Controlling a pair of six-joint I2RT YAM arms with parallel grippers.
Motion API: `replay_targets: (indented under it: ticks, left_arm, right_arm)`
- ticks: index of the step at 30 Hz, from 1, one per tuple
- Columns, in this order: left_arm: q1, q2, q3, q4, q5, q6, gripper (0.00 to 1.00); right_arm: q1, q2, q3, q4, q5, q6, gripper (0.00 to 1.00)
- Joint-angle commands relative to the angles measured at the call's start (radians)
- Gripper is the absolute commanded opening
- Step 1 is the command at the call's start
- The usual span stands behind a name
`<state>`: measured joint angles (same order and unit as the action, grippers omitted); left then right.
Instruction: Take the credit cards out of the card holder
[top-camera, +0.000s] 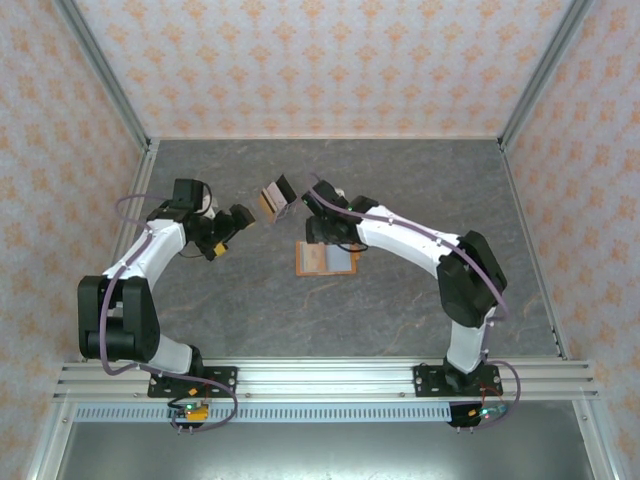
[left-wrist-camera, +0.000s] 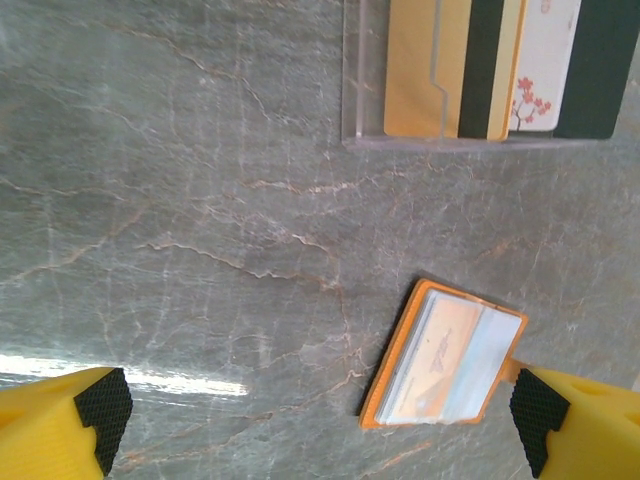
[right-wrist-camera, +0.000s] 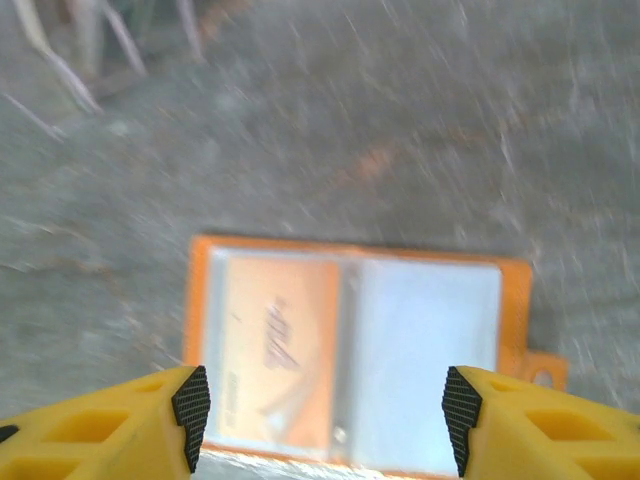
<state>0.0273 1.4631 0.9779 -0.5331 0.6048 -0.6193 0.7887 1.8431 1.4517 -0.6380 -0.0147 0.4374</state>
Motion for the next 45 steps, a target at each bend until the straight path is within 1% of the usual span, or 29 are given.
replay_targets:
  ticks: [1, 12, 19, 26, 29, 31, 35, 37, 38, 42, 45]
  left_arm:
    - [-0.026, 0.011, -0.001, 0.026, -0.006, -0.001, 1.00]
    - [-0.123, 0.042, -0.011, 0.069, -0.027, -0.040, 1.00]
    - [-0.156, 0.061, -0.014, 0.079, -0.024, -0.050, 1.00]
    - [-0.204, 0.086, -0.028, 0.098, 0.003, -0.060, 1.00]
    - [-0.234, 0.102, -0.034, 0.131, 0.020, -0.080, 0.98]
    - [-0.255, 0.113, -0.038, 0.164, 0.035, -0.097, 0.94]
    - [-0.300, 0.126, -0.041, 0.229, 0.042, -0.133, 0.80]
    - [-0.322, 0.138, -0.038, 0.256, 0.052, -0.148, 0.75]
    - [-0.334, 0.148, -0.033, 0.266, 0.056, -0.153, 0.71]
    - [-0.374, 0.190, -0.005, 0.272, 0.048, -0.157, 0.54]
    - [-0.403, 0.220, 0.024, 0.261, 0.025, -0.152, 0.47]
  right_arm:
    - [0.000, 0.041, 0.001, -0.065, -0.010, 0.051, 0.65]
    - [-0.013, 0.203, 0.085, -0.104, -0.035, 0.058, 0.64]
    - [-0.036, 0.207, 0.040, -0.097, -0.025, 0.062, 0.63]
    - [-0.052, 0.206, -0.010, -0.077, -0.046, 0.061, 0.57]
    - [-0.054, 0.206, -0.019, -0.068, -0.055, 0.064, 0.54]
    - [-0.055, 0.205, -0.026, -0.060, -0.063, 0.065, 0.53]
    - [-0.060, 0.201, -0.033, -0.050, -0.077, 0.067, 0.51]
    - [-0.063, 0.198, -0.038, -0.043, -0.081, 0.067, 0.50]
    - [-0.065, 0.196, -0.041, -0.041, -0.086, 0.068, 0.50]
    - [-0.069, 0.189, -0.053, -0.021, -0.106, 0.065, 0.48]
    - [-0.070, 0.185, -0.063, -0.014, -0.110, 0.067, 0.46]
